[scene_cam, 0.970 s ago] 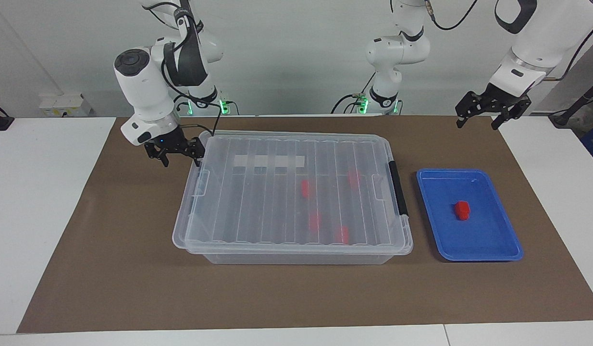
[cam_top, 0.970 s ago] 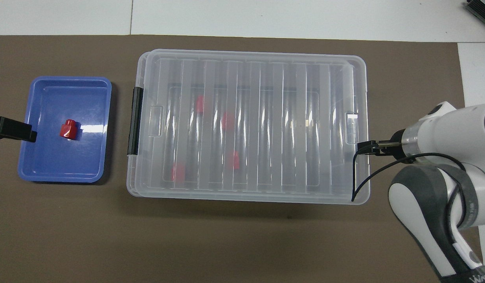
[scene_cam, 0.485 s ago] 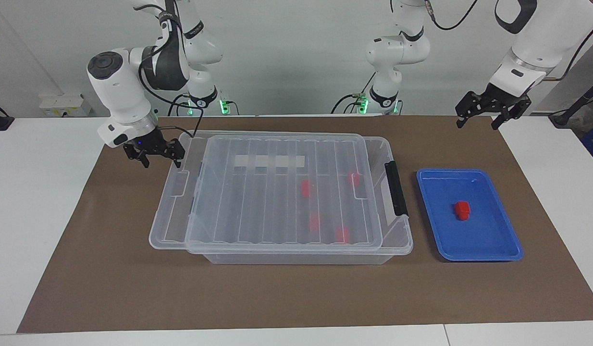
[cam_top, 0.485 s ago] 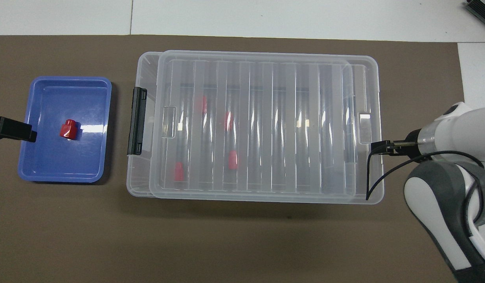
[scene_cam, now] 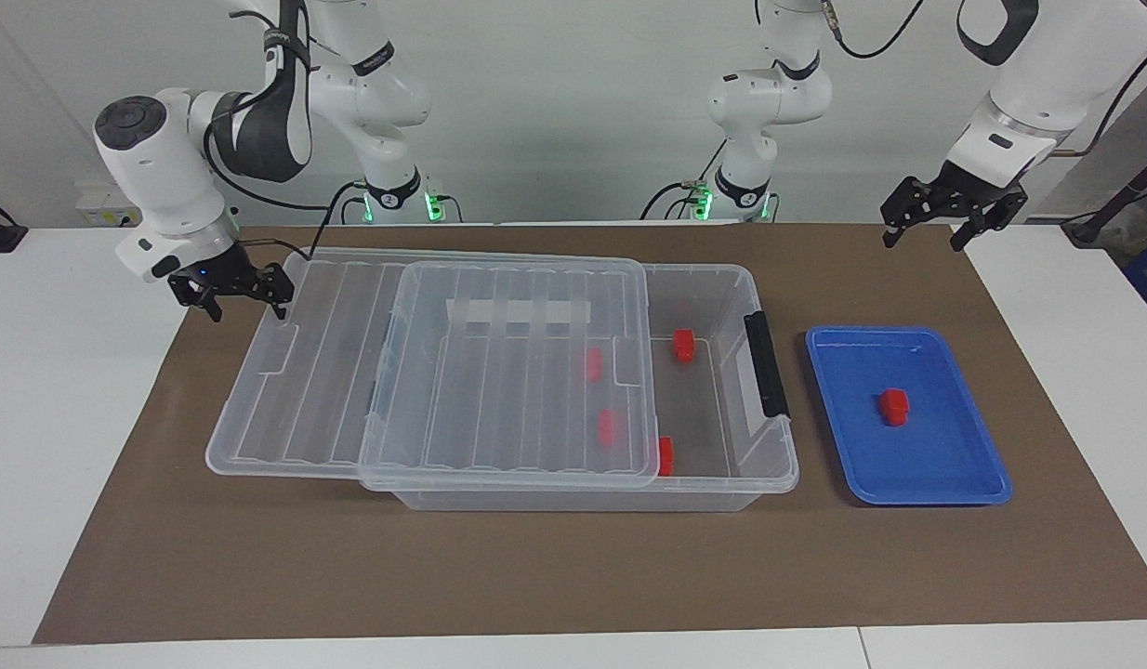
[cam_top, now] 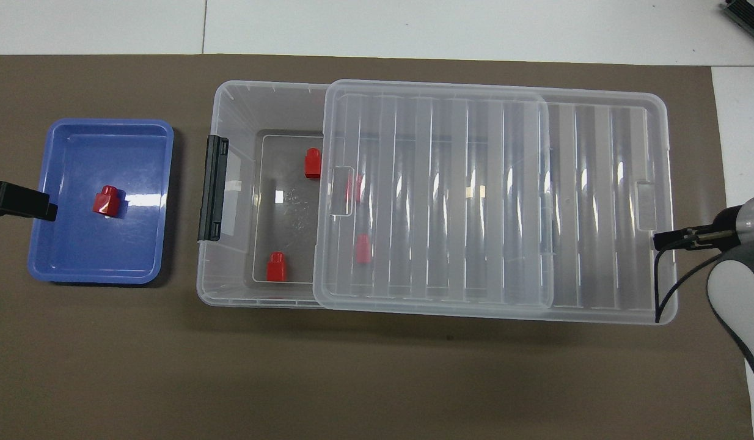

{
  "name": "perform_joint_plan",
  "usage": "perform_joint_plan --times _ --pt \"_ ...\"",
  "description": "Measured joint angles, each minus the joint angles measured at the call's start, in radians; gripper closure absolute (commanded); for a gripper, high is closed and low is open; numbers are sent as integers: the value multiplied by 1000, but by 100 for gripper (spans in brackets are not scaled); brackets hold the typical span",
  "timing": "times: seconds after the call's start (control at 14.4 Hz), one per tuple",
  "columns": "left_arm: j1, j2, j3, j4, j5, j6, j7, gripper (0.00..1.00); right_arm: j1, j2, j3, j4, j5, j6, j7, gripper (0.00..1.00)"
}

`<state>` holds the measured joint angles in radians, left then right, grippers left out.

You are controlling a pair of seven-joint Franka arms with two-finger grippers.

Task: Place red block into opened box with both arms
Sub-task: 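Pull the clear lid toward the right arm with the right gripper, then withdraw the right gripper while the left gripper reaches the red block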

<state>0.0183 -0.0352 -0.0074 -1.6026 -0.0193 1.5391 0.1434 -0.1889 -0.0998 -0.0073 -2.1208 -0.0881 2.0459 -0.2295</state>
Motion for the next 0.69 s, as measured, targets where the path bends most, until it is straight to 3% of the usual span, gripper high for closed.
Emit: perform_joint_plan --times 0.69 --pt "0 0 0 0 0 -5 0 0 -62 0 0 6 -33 3 -81 0"
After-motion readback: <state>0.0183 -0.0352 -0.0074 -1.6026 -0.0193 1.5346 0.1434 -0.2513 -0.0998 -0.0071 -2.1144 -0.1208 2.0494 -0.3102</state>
